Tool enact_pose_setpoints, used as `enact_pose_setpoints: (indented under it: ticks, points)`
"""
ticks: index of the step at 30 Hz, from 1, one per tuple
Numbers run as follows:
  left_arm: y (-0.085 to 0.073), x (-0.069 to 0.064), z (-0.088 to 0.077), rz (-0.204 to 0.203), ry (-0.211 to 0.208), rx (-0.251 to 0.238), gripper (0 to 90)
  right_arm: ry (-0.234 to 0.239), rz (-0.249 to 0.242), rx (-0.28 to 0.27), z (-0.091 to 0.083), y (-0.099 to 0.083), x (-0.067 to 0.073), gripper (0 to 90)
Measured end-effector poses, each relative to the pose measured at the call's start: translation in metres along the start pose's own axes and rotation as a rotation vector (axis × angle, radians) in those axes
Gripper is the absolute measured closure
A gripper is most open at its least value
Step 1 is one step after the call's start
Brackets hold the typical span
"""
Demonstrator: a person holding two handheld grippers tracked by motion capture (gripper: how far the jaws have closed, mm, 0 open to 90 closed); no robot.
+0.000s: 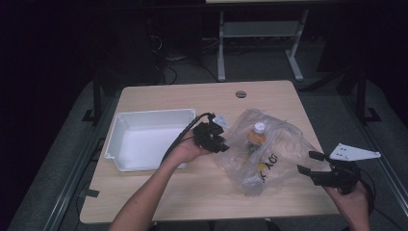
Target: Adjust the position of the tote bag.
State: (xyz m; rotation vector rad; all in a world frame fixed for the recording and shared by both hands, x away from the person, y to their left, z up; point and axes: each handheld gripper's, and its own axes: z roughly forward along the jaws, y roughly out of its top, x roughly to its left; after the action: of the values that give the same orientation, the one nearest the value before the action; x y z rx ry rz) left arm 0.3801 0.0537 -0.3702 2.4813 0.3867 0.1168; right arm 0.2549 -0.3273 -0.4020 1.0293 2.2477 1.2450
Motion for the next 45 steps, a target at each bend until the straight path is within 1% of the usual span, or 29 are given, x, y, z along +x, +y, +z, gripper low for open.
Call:
enact_pose_setpoints:
  ticks: [1,2,3,4,7,8,9,10,12,16,17,19,20,21,24,25,26,27,28,30,32,34,35,39,40,41,42,43,45]
  points:
    - [0.0,0.0,-0.003,0.007,-0.002,0.006,63.6,0.0,0.002,0.001,0.0,0.0,0.0,29.7]
    - [-0.001,0.0,-0.006,0.0,-0.004,-0.004,62.8,0.0,0.003,0.001,0.0,0.0,0.0,29.7]
    - [-0.001,0.0,-0.009,0.01,0.002,-0.008,62.0,0.0,0.001,0.001,0.0,0.0,0.0,29.7]
    - [-0.001,0.0,-0.011,0.001,0.004,-0.021,61.5,-0.001,0.0,0.001,0.0,0.0,0.0,29.8]
    - [-0.001,0.001,-0.018,0.01,0.003,-0.015,60.9,-0.001,0.003,-0.001,0.0,0.001,0.0,29.7]
    - [-0.001,0.0,-0.02,0.0,0.001,-0.019,60.8,-0.004,0.0,-0.001,-0.001,0.001,0.0,29.7]
    - [-0.001,0.0,-0.021,-0.003,0.005,-0.034,60.7,-0.004,0.001,-0.001,-0.001,0.001,0.0,29.7]
    - [0.0,0.0,-0.023,0.007,0.0,-0.032,60.4,-0.004,0.001,-0.001,-0.001,0.001,0.0,29.7]
    - [0.003,-0.003,-0.026,0.005,-0.01,-0.051,60.4,-0.004,0.0,0.0,-0.001,0.001,0.0,29.7]
    - [0.011,-0.009,-0.03,0.043,-0.009,-0.063,59.8,0.001,-0.003,-0.003,-0.001,0.001,0.001,29.7]
    - [0.013,-0.012,-0.03,0.036,-0.009,-0.08,59.4,0.003,-0.004,-0.002,0.0,0.002,0.001,29.7]
    - [0.018,-0.015,-0.031,0.063,-0.015,-0.079,59.2,0.005,-0.003,0.001,0.0,0.002,0.002,29.7]
    - [0.02,-0.017,-0.03,0.057,-0.02,-0.089,59.1,0.006,-0.006,0.002,0.0,0.002,0.002,29.7]
    - [0.023,-0.019,-0.029,0.071,-0.017,-0.085,58.7,0.005,-0.01,0.003,0.0,0.002,0.002,29.7]
    - [0.028,-0.021,-0.026,0.083,-0.012,-0.079,55.4,0.003,-0.013,0.002,-0.001,0.002,0.002,29.7]
    - [0.03,-0.022,-0.024,0.074,-0.002,-0.087,53.3,0.003,-0.012,0.001,-0.001,0.002,0.002,29.7]
    - [0.031,-0.021,-0.023,0.08,0.0,-0.09,51.9,0.001,-0.008,-0.001,-0.002,0.002,0.002,29.7]
    - [0.033,-0.021,-0.022,0.071,0.0,-0.098,50.4,0.001,-0.006,0.0,-0.002,0.002,0.002,29.7]
    - [0.034,-0.02,-0.021,0.074,0.005,-0.1,49.2,0.0,-0.007,-0.002,-0.002,0.002,0.002,29.7]
    - [0.037,-0.019,-0.017,0.063,0.01,-0.101,48.0,0.002,-0.006,-0.002,-0.003,0.002,0.002,29.7]
    - [0.04,-0.018,-0.014,0.062,0.025,-0.094,47.2,0.004,-0.004,-0.004,-0.003,0.002,0.002,29.7]
    - [0.043,-0.015,-0.012,0.06,0.031,-0.091,47.2,0.003,-0.008,-0.008,-0.003,0.003,0.002,29.7]
    - [0.045,-0.015,-0.01,0.049,0.034,-0.1,47.3,0.005,-0.003,-0.01,-0.004,0.003,0.002,29.7]
    - [0.049,-0.01,-0.007,0.047,0.038,-0.091,50.1,0.011,-0.001,-0.029,-0.007,0.005,0.002,29.7]
    - [0.049,-0.01,-0.005,0.039,0.032,-0.095,50.9,0.002,-0.005,-0.022,-0.009,0.006,0.002,29.8]
    - [0.05,-0.008,-0.004,0.046,0.031,-0.09,52.5,-0.003,-0.012,-0.021,-0.01,0.008,0.002,29.8]
    - [0.051,-0.008,-0.002,0.036,0.029,-0.094,53.8,0.001,-0.015,-0.025,-0.011,0.01,0.001,29.8]
    - [0.051,-0.007,0.0,0.036,0.029,-0.088,55.5,0.005,-0.011,-0.024,-0.013,0.011,0.002,30.0]
    - [0.052,-0.005,0.002,0.039,0.027,-0.082,60.7,0.006,-0.021,-0.028,-0.015,0.015,-0.001,30.0]
